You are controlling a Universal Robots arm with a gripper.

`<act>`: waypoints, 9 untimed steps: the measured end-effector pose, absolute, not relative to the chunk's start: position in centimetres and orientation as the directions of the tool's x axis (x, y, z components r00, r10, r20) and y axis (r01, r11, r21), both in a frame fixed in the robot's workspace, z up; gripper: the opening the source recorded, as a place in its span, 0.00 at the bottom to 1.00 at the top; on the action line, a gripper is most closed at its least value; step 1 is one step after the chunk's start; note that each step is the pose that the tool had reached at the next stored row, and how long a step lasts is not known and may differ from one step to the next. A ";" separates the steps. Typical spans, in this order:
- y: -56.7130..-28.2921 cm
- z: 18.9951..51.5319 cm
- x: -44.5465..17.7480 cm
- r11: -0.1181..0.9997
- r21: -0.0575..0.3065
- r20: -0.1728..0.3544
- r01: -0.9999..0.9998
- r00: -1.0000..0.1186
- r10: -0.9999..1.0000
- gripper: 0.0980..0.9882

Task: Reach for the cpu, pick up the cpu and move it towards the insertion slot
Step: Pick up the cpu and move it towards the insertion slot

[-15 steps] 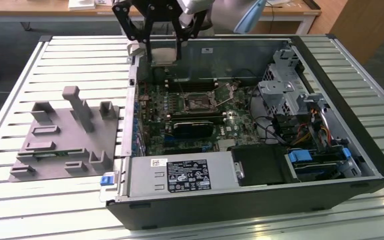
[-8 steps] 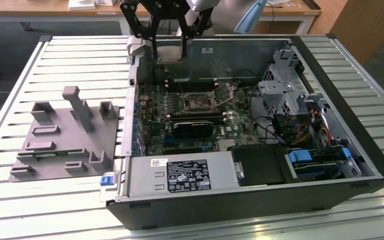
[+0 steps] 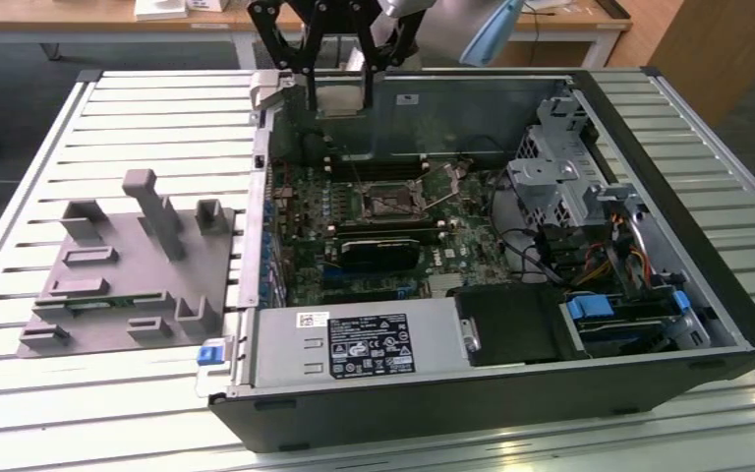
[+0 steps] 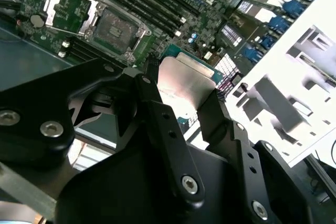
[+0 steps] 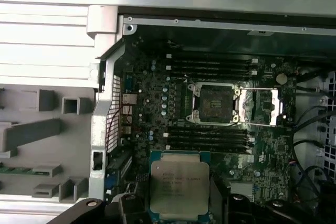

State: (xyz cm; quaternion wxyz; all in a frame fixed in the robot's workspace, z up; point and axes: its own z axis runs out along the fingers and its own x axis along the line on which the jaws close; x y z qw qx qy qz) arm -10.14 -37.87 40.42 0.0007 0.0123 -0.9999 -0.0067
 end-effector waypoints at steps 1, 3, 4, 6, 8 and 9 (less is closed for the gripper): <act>-37.6 40.4 -10.0 1.000 0.013 0.001 -0.024 -1.000 -0.024 0.50; -37.1 40.3 -9.6 1.000 0.014 0.001 -0.024 -1.000 -0.025 0.50; -36.9 40.3 -9.3 1.000 0.014 0.001 -0.025 -1.000 -0.025 0.50; -36.5 40.2 -8.9 1.000 0.013 0.001 -0.024 -1.000 -0.025 0.50; -36.2 40.1 -8.3 1.000 0.013 0.000 -0.024 -1.000 -0.024 0.50; -36.0 40.1 -8.0 1.000 0.013 0.000 -0.025 -1.000 -0.025 0.50</act>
